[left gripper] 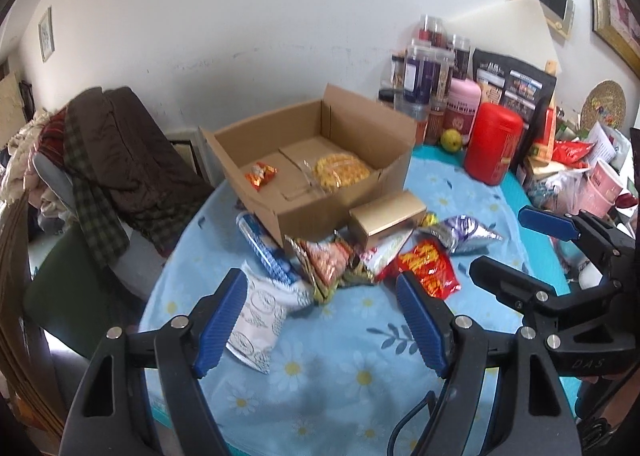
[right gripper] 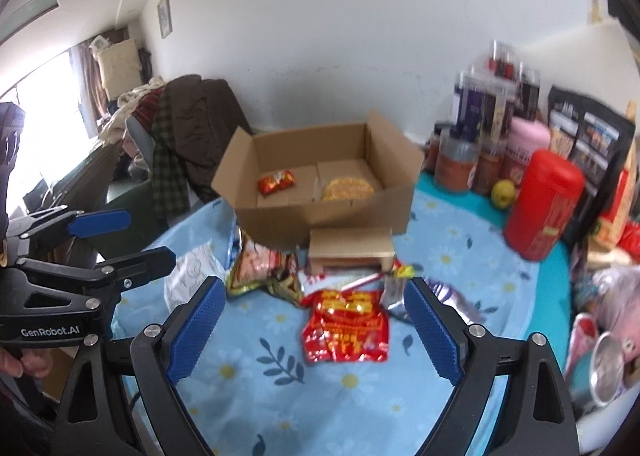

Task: Organize snacks
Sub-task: 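Withdraw both grippers from the box back toward the remaining snacks, then grasp the white printed pastry bag with the left gripper while the right grasps the red snack bag, then carry the pastry bag and red snack bag up over the cardboard box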

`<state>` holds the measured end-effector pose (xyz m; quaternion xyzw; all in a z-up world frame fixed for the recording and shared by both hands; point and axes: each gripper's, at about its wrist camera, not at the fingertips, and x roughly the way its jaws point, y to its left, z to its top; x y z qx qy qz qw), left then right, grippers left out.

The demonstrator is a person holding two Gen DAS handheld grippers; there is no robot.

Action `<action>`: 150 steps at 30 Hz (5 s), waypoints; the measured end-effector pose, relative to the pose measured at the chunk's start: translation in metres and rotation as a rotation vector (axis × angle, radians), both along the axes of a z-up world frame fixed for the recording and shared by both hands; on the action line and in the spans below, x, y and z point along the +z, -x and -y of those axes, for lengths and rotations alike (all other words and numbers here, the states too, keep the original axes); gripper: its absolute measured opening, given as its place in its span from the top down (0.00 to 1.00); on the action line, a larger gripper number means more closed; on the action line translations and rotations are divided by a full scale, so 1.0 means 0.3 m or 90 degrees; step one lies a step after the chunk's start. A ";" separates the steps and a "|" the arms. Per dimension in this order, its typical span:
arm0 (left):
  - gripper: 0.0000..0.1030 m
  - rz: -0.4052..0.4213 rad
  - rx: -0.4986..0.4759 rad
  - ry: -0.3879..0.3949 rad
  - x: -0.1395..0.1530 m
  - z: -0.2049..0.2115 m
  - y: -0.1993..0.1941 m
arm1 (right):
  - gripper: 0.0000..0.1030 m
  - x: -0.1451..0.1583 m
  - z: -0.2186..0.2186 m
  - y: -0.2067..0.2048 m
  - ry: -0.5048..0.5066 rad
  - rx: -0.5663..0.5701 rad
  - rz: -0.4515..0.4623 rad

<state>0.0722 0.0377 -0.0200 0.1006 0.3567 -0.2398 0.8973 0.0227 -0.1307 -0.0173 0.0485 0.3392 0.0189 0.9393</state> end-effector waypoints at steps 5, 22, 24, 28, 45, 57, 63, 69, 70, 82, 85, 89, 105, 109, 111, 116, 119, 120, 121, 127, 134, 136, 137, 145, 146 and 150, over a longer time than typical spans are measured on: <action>0.25 -0.038 -0.001 0.014 -0.073 -0.015 -0.044 | 0.11 -0.082 0.009 -0.040 -0.027 0.001 -0.041; 0.25 -0.139 0.039 -0.010 -0.282 -0.096 -0.283 | 0.11 -0.250 -0.006 -0.219 -0.029 0.014 -0.125; 0.25 -0.147 0.036 -0.026 -0.302 -0.094 -0.300 | 0.11 -0.259 -0.002 -0.228 -0.025 0.012 -0.127; 0.25 -0.176 0.018 -0.041 -0.351 -0.090 -0.327 | 0.11 -0.283 0.010 -0.235 -0.014 -0.002 -0.138; 0.46 -0.157 0.025 -0.062 -0.405 -0.062 -0.281 | 0.02 -0.368 0.077 -0.281 -0.027 -0.040 -0.194; 0.47 -0.186 0.029 -0.033 -0.392 -0.052 -0.210 | 0.24 -0.385 0.098 -0.279 -0.032 0.003 -0.194; 0.47 -0.180 0.026 -0.028 -0.376 -0.056 -0.161 | 0.26 -0.365 0.075 -0.217 -0.031 0.016 -0.192; 0.47 -0.196 0.014 -0.021 -0.380 -0.053 -0.112 | 0.26 -0.354 0.078 -0.149 -0.044 0.014 -0.198; 0.47 -0.198 0.010 -0.020 -0.379 -0.052 -0.102 | 0.26 -0.349 0.078 -0.137 -0.046 0.015 -0.199; 0.47 -0.243 -0.024 -0.010 -0.401 -0.014 -0.022 | 0.23 -0.355 0.055 -0.009 -0.063 0.031 -0.232; 0.47 -0.235 -0.021 -0.027 -0.408 0.006 -0.017 | 0.15 -0.378 0.063 -0.028 -0.072 0.023 -0.256; 0.46 -0.210 -0.020 -0.070 -0.417 0.043 -0.002 | 0.14 -0.392 0.032 -0.038 -0.030 0.037 -0.256; 0.49 -0.208 -0.022 0.003 -0.365 0.016 0.054 | 0.28 -0.317 -0.011 0.015 -0.016 0.088 -0.204; 0.49 -0.192 -0.025 0.017 -0.321 0.003 0.073 | 0.28 -0.269 -0.019 0.034 -0.027 0.097 -0.183; 0.49 -0.184 -0.026 0.023 -0.297 -0.006 0.079 | 0.28 -0.240 -0.023 0.040 -0.026 0.100 -0.170; 0.49 -0.163 -0.020 0.053 -0.239 -0.003 0.073 | 0.28 -0.173 -0.031 0.043 -0.012 0.112 -0.137; 0.49 -0.139 -0.022 0.067 -0.194 -0.007 0.069 | 0.28 -0.122 -0.027 0.036 -0.004 0.113 -0.115; 0.49 -0.130 -0.021 0.069 -0.180 -0.006 0.067 | 0.28 -0.109 -0.027 0.032 -0.002 0.113 -0.109; 0.49 -0.124 -0.021 0.070 -0.168 -0.007 0.065 | 0.28 -0.093 -0.026 0.028 0.001 0.112 -0.102; 0.49 -0.072 -0.018 0.090 -0.073 0.001 0.028 | 0.28 0.002 -0.020 -0.008 0.011 0.124 -0.053; 0.49 -0.022 -0.023 0.110 0.023 0.022 -0.033 | 0.28 0.091 -0.002 -0.058 0.020 0.128 -0.011; 0.49 -0.008 -0.024 0.111 0.046 0.029 -0.049 | 0.28 0.116 0.005 -0.081 0.020 0.132 0.000; 0.49 0.000 -0.025 0.113 0.060 0.032 -0.061 | 0.28 0.126 0.007 -0.091 0.018 0.134 0.004; 0.49 0.032 -0.025 0.128 0.132 0.059 -0.153 | 0.28 0.194 0.037 -0.185 0.036 0.136 0.033; 0.49 0.035 -0.025 0.128 0.140 0.064 -0.170 | 0.28 0.202 0.040 -0.203 0.042 0.134 0.038; 0.49 0.050 -0.031 0.125 0.169 0.092 -0.229 | 0.27 0.222 0.061 -0.266 0.042 0.134 0.047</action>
